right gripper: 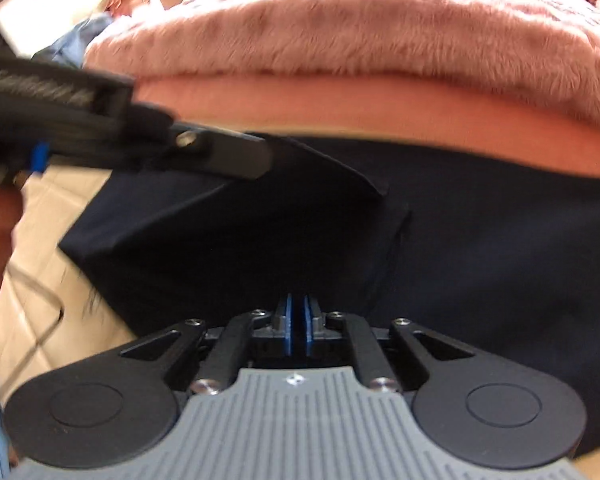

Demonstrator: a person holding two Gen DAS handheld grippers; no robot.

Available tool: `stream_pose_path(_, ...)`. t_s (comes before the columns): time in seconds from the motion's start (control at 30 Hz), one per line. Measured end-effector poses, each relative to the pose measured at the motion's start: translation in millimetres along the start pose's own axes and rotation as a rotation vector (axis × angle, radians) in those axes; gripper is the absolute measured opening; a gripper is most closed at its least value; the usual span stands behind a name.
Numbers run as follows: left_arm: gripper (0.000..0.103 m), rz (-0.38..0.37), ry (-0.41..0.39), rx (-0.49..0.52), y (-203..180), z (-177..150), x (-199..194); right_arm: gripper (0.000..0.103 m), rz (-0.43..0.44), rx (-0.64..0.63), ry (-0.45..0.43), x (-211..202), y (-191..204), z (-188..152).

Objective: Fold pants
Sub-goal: 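Lay the held leg end over the pants with the left gripper while the right gripper holds the fabric, then open both grippers and release the folded black pants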

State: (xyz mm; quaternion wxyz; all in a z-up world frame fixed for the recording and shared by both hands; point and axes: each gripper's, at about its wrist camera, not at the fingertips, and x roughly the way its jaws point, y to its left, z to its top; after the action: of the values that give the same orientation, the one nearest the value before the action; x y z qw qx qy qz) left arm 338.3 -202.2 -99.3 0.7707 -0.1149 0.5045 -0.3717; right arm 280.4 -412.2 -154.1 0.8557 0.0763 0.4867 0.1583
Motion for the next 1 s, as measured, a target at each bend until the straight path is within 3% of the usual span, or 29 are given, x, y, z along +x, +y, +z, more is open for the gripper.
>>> stream_pose_path(0.13,0.001,0.013,0.064,-0.009,1.8,-15.8,24.9,0.001,-0.033,0.022,0.006,-10.0,-8.2,-13.7)
stream_pose_path(0.33,0.001,0.005,0.051,-0.056,9.3,-34.7,39.6,0.002,-0.016,0.082,-0.023,-19.0,-15.6,-23.0)
stream_pose_path(0.43,0.001,-0.042,0.033,-0.074,15.9,-33.9,33.7,0.021,0.0,0.166,-0.08,-34.3,-28.0,-24.2)
stream_pose_path(0.5,0.001,-0.04,0.082,-0.009,10.2,-30.9,36.9,0.038,0.03,0.265,-0.118,-38.0,-40.6,-22.9)
stream_pose_path(0.57,0.015,-0.049,0.126,0.002,10.5,-30.6,37.9,0.037,0.071,0.36,-0.136,-33.3,-53.7,-17.1)
stream_pose_path(0.63,0.019,-0.074,0.145,-0.063,20.4,-28.3,34.9,0.038,0.088,0.421,-0.15,-25.7,-62.3,-12.8)
stream_pose_path(0.67,0.026,-0.082,0.142,-0.081,24.0,-26.9,30.7,0.038,0.111,0.456,-0.151,-20.9,-67.3,-11.0)
stream_pose_path(0.77,0.04,-0.083,0.09,-0.086,29.8,-24.4,8.3,0.038,0.151,0.545,-0.134,-5.1,-78.4,-5.4)
stream_pose_path(0.83,0.04,-0.064,0.037,-0.109,38.8,-21.8,-9.1,0.037,0.163,0.568,-0.138,1.4,-82.8,-4.8)
stream_pose_path(1.0,0.041,0.086,-0.098,-0.162,71.8,-17.5,-53.1,0.034,0.251,0.599,-0.133,12.1,-79.1,-1.4)
